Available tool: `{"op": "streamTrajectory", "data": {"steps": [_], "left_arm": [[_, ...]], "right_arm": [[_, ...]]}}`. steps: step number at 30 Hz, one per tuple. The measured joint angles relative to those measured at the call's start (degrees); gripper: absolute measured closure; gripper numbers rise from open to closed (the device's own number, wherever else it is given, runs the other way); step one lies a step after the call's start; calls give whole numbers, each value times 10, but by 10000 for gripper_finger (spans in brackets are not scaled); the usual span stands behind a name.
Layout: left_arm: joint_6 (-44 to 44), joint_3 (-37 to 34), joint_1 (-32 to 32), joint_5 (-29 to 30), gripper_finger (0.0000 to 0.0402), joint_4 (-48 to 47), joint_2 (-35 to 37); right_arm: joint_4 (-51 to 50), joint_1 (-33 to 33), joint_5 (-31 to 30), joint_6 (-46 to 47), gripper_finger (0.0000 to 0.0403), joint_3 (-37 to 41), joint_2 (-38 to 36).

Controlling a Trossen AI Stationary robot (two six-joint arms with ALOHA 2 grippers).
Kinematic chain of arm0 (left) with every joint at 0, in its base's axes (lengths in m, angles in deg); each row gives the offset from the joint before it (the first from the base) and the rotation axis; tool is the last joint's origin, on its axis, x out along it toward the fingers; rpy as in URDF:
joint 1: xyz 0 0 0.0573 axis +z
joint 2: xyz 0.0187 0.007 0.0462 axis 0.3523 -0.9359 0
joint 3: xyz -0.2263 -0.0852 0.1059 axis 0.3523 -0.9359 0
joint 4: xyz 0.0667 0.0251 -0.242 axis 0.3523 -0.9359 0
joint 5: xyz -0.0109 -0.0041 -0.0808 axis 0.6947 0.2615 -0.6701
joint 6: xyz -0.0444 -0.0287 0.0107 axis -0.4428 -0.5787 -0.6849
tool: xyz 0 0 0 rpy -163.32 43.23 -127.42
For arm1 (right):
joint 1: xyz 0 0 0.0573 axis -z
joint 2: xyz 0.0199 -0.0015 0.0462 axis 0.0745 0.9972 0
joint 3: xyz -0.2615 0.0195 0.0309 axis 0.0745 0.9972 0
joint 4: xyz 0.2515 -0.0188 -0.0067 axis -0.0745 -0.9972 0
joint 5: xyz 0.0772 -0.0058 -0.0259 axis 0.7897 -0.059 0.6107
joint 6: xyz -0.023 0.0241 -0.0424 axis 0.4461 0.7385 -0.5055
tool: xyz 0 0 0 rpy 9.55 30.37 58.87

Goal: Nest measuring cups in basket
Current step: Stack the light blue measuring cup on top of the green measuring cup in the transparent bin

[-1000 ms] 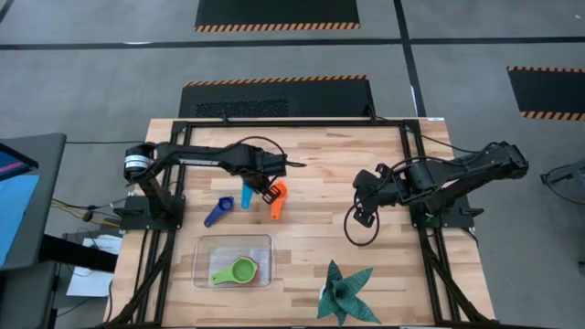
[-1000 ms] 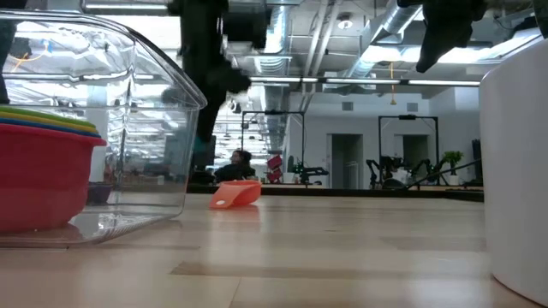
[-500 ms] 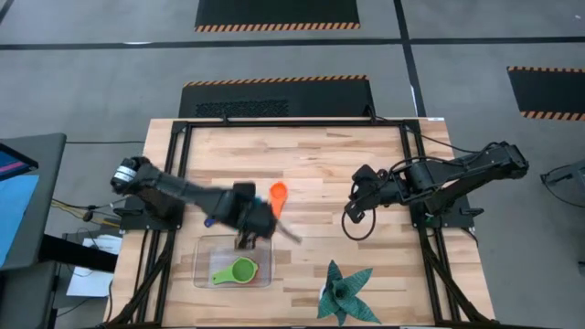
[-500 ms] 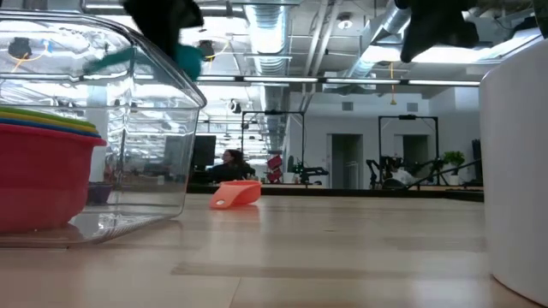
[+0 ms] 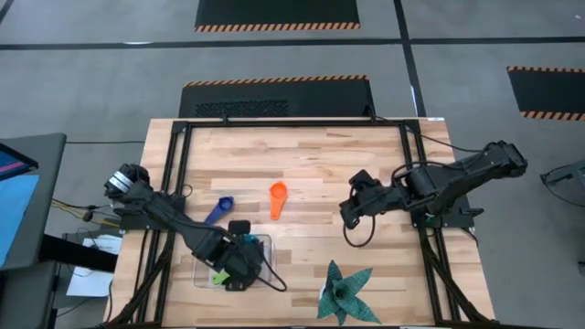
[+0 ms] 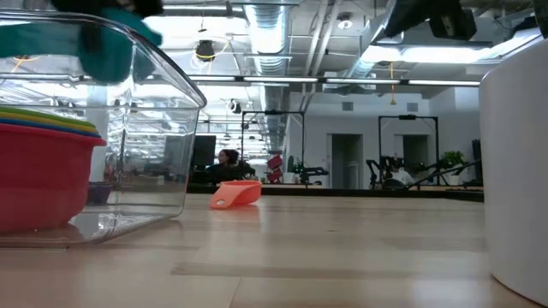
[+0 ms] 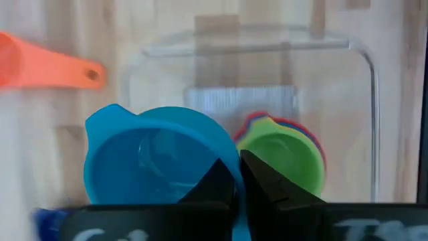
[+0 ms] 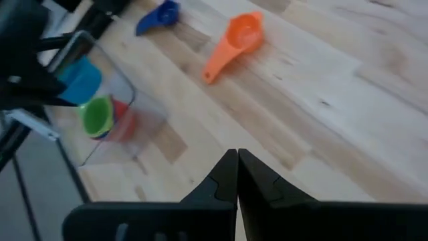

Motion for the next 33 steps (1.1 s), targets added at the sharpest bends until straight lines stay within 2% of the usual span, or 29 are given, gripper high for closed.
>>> {"op": "streamTrajectory", "data": {"steps": [7, 10, 16, 23, 28, 33], "left_arm": [[-73, -37, -27, -41, 401, 37, 0], [-77, -49, -46, -49, 401, 69, 0], [-61, -62, -71, -52, 401, 78, 0], [2, -62, -74, -62, 399, 98, 0], [37, -62, -72, -61, 380, 98, 0], [35, -62, -70, -58, 362, 95, 0]], "right_arm": [[32, -30, 0, 0, 380, 0, 0], [34, -40, 0, 0, 381, 0, 0], [34, -49, -1, 9, 378, 0, 0], [34, -48, -1, 8, 378, 0, 0], [34, -48, -1, 6, 381, 0, 0], [33, -48, -1, 4, 377, 0, 0]]}}
